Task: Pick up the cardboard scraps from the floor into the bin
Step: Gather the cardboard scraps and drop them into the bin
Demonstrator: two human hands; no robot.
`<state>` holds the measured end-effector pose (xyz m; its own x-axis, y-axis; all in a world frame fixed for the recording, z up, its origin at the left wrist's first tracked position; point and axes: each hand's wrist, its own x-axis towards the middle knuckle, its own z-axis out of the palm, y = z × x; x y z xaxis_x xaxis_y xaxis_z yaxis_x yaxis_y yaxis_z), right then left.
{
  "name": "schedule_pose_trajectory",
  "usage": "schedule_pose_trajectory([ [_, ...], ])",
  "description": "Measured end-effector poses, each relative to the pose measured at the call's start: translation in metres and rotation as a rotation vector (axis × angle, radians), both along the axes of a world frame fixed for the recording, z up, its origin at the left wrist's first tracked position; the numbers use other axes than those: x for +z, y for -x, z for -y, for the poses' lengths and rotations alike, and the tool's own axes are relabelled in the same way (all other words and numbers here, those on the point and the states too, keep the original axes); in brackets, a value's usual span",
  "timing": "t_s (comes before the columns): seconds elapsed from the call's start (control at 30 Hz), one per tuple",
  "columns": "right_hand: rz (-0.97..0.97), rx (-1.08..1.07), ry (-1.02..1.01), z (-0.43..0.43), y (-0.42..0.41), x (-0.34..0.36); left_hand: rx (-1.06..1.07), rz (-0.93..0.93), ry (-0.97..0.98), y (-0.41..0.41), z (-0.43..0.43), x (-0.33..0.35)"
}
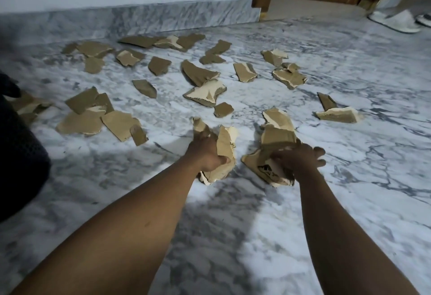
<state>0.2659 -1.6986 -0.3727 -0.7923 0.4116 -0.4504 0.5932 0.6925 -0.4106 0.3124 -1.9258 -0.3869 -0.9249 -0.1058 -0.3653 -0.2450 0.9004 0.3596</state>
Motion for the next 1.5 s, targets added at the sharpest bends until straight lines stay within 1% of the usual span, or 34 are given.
schedule_pose_trajectory([
  [0.1,0.055,0.233,-0.109,-0.006,0.022,-0.003,-0.013,0.046,0.034,0.011,0.000,0.002],
  [0.17,0.100,0.258,-0.140,-0.016,0.042,-0.025,0.005,0.089,0.084,0.019,-0.003,0.011],
  [0.23,0.070,0.240,-0.075,-0.018,0.052,-0.035,0.050,0.158,0.113,0.028,-0.002,0.013],
  [0.3,-0.036,0.278,0.077,-0.007,0.040,-0.016,0.082,0.196,0.135,0.036,0.001,0.009],
  [0.43,-0.251,0.355,0.189,0.012,0.028,0.011,0.202,0.162,0.091,0.039,0.000,0.004],
  [0.5,-0.274,0.282,0.268,0.018,0.036,0.017,0.233,0.119,0.068,0.037,0.000,0.002],
  [0.6,-0.290,0.068,0.374,0.017,0.063,0.020,0.224,0.025,0.019,0.029,0.001,-0.001],
  [0.67,-0.265,0.008,0.410,0.017,0.079,0.014,0.231,-0.023,-0.036,0.026,-0.002,-0.005],
  [0.7,-0.222,0.025,0.377,0.018,0.088,0.005,0.248,-0.036,-0.047,0.025,-0.002,-0.007],
  [0.77,-0.128,0.073,0.184,0.018,0.100,-0.020,0.286,-0.035,-0.060,0.025,0.000,-0.009],
  [0.8,-0.108,0.091,0.078,0.015,0.107,-0.035,0.289,-0.030,-0.064,0.025,0.001,-0.009],
  [0.83,-0.135,0.071,0.061,0.013,0.112,-0.044,0.293,-0.029,-0.072,0.026,0.003,-0.009],
  [0.87,-0.137,0.045,0.090,0.017,0.103,-0.038,0.302,-0.041,-0.084,0.026,0.004,-0.010],
  [0.97,-0.217,-0.090,0.288,0.029,0.082,-0.022,0.320,-0.057,-0.075,0.022,0.000,-0.011],
  [1.1,-0.368,-0.094,0.374,0.032,0.063,-0.028,0.258,-0.102,0.024,0.016,0.006,-0.002],
  [1.2,-0.389,0.067,0.356,0.034,0.055,-0.033,0.268,-0.178,0.146,0.013,0.054,0.004],
  [1.3,-0.338,0.310,0.370,0.052,0.045,-0.031,0.305,-0.168,0.210,0.007,0.127,-0.003],
  [1.37,-0.326,0.480,0.341,0.073,0.042,-0.029,0.330,-0.171,0.199,0.001,0.164,-0.009],
  [1.43,-0.382,0.609,0.248,0.098,0.045,-0.024,0.338,-0.159,0.155,-0.006,0.184,-0.011],
  [1.47,-0.421,0.663,0.232,0.113,0.048,-0.021,0.340,-0.158,0.135,-0.008,0.188,-0.012],
  [1.5,-0.451,0.785,0.201,0.126,0.055,-0.024,0.351,-0.161,0.113,-0.008,0.191,-0.012],
])
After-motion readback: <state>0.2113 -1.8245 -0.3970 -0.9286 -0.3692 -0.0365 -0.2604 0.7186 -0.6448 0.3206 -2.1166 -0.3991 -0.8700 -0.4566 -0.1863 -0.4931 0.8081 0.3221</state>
